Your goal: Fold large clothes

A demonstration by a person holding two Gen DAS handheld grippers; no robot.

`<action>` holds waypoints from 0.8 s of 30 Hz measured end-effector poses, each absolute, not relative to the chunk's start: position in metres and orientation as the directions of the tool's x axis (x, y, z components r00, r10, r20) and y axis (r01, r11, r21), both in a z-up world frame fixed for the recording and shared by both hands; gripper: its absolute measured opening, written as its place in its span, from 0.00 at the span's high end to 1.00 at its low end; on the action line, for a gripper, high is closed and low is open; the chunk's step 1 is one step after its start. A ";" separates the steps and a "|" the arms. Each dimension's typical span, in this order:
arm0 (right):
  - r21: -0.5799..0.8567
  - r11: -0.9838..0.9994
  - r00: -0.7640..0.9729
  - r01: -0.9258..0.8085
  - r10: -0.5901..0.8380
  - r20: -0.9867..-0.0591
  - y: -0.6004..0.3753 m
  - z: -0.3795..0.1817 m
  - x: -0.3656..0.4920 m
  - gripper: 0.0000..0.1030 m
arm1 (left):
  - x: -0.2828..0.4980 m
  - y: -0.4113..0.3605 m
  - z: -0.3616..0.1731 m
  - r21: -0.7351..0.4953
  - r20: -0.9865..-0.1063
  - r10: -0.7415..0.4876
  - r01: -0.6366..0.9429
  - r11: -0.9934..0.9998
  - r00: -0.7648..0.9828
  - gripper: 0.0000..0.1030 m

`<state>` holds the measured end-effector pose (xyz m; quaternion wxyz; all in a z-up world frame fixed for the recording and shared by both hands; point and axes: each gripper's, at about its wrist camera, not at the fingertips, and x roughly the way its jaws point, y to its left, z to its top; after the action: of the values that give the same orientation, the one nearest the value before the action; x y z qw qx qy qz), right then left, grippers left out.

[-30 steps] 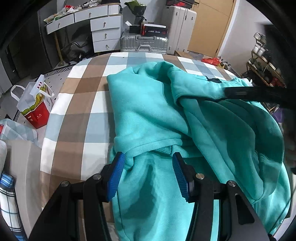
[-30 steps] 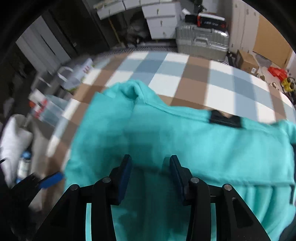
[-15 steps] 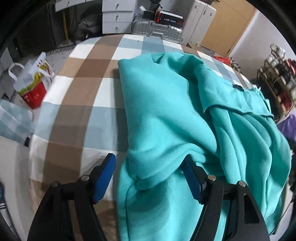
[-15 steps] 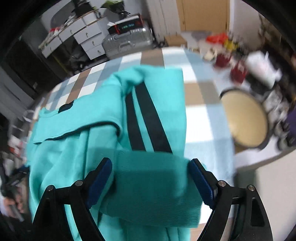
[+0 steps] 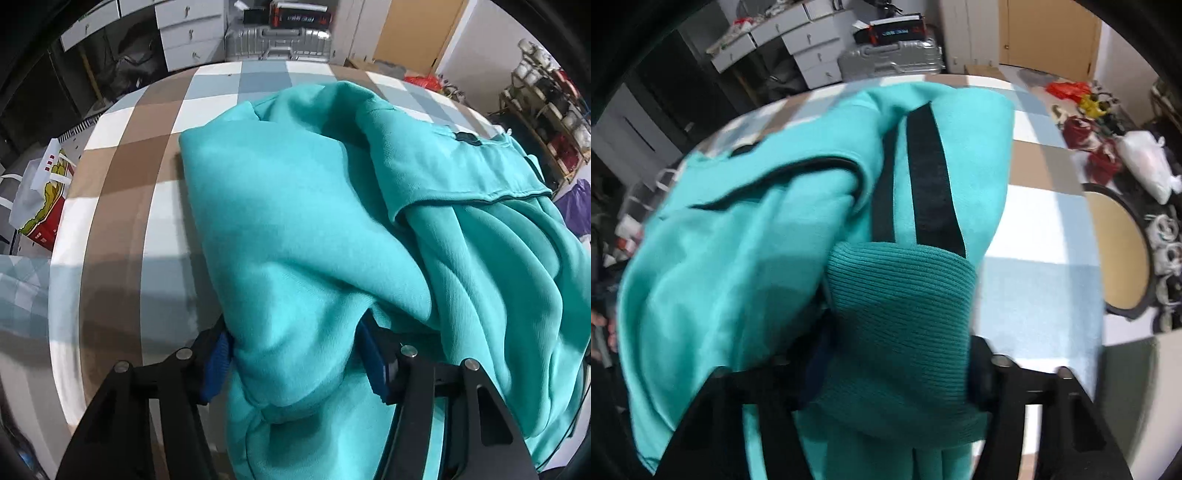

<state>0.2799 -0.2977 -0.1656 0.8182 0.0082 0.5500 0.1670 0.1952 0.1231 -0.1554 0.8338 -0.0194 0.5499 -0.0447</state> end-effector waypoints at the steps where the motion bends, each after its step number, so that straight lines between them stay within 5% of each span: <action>1: 0.198 0.945 0.342 -0.262 0.282 -0.897 -0.295 -0.166 0.285 0.49 | 0.201 0.122 -0.155 -0.071 -0.919 -0.088 0.061 0.996 0.384 0.44; 7: 0.167 0.970 0.410 -0.175 0.226 -0.884 -0.280 -0.166 0.310 0.51 | 0.245 0.114 -0.149 0.029 -0.935 -0.005 0.091 0.995 0.356 0.43; 9: 0.167 0.978 0.446 -0.123 0.205 -0.871 -0.288 -0.170 0.316 0.45 | 0.252 0.115 -0.148 0.074 -0.920 0.047 0.054 0.996 0.390 0.30; 13: 0.198 0.980 0.479 -0.009 0.178 -0.859 -0.298 -0.159 0.299 0.38 | 0.224 0.106 -0.139 0.129 -0.913 0.099 0.048 0.991 0.395 0.35; 22: 0.301 0.911 0.651 -0.283 0.413 -0.637 -0.296 -0.043 0.103 0.36 | 0.027 0.090 -0.066 -0.083 -0.850 -0.216 0.282 0.956 0.481 0.34; 24: 0.338 0.878 0.656 -0.339 0.478 -0.584 -0.281 -0.028 0.065 0.22 | -0.007 0.088 -0.054 -0.043 -0.821 -0.220 0.327 0.944 0.527 0.33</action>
<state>0.0650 -0.2808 -0.0284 0.9045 0.0999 0.3478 0.2256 -0.0067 0.0879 -0.0544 0.8717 0.0580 0.4606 -0.1568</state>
